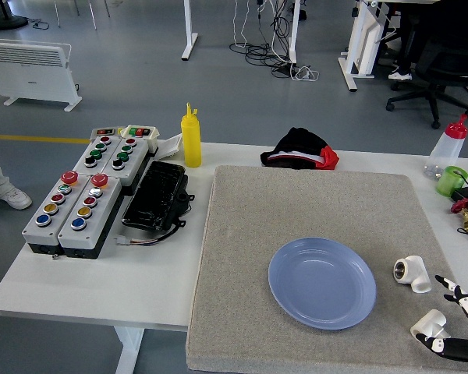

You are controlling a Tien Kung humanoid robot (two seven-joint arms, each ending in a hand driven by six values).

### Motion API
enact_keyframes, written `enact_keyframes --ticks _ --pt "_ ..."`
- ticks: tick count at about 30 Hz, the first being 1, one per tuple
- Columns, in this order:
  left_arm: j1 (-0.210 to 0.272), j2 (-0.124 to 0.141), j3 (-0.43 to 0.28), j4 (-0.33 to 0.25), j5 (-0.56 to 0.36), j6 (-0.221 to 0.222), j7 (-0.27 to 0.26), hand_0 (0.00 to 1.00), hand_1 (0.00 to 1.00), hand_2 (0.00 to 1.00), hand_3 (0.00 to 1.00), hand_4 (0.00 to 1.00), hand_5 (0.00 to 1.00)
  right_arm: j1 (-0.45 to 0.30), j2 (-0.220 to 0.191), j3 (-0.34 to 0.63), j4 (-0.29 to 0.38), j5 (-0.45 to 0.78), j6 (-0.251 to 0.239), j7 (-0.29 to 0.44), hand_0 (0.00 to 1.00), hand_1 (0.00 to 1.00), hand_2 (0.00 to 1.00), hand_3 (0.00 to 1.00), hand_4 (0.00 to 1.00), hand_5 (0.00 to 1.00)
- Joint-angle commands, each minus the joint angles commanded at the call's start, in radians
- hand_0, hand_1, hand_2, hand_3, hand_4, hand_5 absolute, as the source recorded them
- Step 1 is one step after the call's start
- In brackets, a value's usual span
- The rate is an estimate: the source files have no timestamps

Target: Pick pipe place plate twice

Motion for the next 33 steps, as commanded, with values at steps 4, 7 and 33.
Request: enact_keyframes --ticks 4,7,33 --pt "0.0 0.0 -0.001 0.0 0.004 0.0 0.002 0.581 0.576 0.624 0.625 0.463 0.998 0.003 0.003 -0.009 -0.012 0.0 -0.022 0.011 0.773 0.674 0.911 0.951 0.81 0.235" --pt "0.0 0.0 0.002 0.0 0.0 0.002 0.001 0.581 0.576 0.624 0.625 0.463 0.998 0.006 0.006 -0.014 -0.024 -0.005 -0.049 0.018 0.773 0.674 0.911 0.951 0.81 0.235" --pt "-0.001 0.0 0.0 -0.001 0.006 0.0 0.006 0.583 0.576 0.623 0.621 0.458 0.998 0.04 0.013 -0.061 0.029 0.022 -0.21 0.127 0.358 0.488 0.754 0.814 0.609 0.002"
